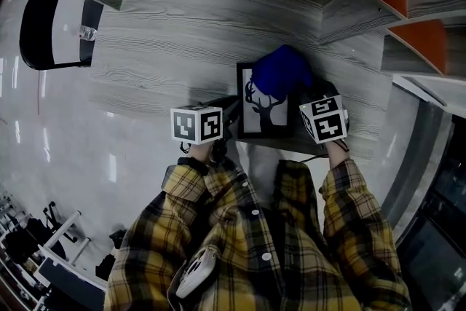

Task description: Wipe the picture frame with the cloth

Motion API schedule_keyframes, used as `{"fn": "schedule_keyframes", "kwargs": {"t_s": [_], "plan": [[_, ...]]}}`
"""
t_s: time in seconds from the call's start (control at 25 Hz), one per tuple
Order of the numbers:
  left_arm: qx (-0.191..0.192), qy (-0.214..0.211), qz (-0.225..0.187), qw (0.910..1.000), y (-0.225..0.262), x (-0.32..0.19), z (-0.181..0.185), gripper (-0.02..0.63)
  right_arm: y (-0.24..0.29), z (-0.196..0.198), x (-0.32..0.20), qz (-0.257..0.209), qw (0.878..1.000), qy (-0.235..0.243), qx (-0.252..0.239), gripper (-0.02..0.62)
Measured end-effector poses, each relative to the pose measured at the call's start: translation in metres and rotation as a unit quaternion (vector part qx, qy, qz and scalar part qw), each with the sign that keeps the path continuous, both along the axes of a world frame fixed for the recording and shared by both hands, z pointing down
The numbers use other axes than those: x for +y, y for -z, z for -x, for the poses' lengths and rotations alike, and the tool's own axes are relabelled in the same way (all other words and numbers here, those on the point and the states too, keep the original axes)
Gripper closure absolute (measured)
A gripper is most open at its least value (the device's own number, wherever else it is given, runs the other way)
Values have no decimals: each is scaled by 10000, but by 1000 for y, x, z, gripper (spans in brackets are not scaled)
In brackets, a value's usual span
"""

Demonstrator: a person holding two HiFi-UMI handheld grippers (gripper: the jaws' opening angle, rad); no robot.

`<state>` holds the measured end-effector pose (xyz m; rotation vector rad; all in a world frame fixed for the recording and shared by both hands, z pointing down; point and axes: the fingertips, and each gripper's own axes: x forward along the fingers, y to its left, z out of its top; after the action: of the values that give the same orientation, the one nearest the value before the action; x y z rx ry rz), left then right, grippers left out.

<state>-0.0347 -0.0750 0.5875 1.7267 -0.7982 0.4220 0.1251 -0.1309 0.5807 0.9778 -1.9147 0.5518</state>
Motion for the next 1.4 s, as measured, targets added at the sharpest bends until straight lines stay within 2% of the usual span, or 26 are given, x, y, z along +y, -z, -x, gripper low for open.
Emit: {"fn": "schedule_keyframes", "kwargs": {"t_s": [0.12, 0.2, 0.4, 0.52, 0.6, 0.72, 0.92, 1.2, 1.4], "plan": [[-16, -1, -7, 10000, -1, 0, 1, 534, 1, -17, 5, 79, 9997, -243, -14, 554], [-11, -10, -10, 10000, -1, 0, 0, 534, 19, -12, 7, 1, 9989, -318, -341, 554], [-32, 16, -13, 10000, 0, 1, 0, 534, 87, 52, 14, -202, 9837, -109, -1786, 554], [-34, 28, -21, 10000, 0, 1, -1, 534, 123, 96, 20, -348, 9700, 205, -2398, 554], [-39, 43, -21, 10000, 1, 1, -1, 534, 131, 118, 26, -290, 9636, 386, -2631, 554], [-45, 63, -14, 10000, 0, 2, -1, 534, 101, 137, 39, 113, 9656, 529, -2544, 554], [-49, 63, -34, 10000, 0, 1, -2, 534, 25, 141, 60, 618, 9805, 755, -1703, 554], [-31, 78, -27, 10000, 0, 1, -1, 534, 2, 136, 65, 621, 9869, 958, -1141, 554], [-2, 97, 6, 10000, 0, 1, 0, 535, 1, 126, 65, 692, 9890, 868, -973, 554]]}}
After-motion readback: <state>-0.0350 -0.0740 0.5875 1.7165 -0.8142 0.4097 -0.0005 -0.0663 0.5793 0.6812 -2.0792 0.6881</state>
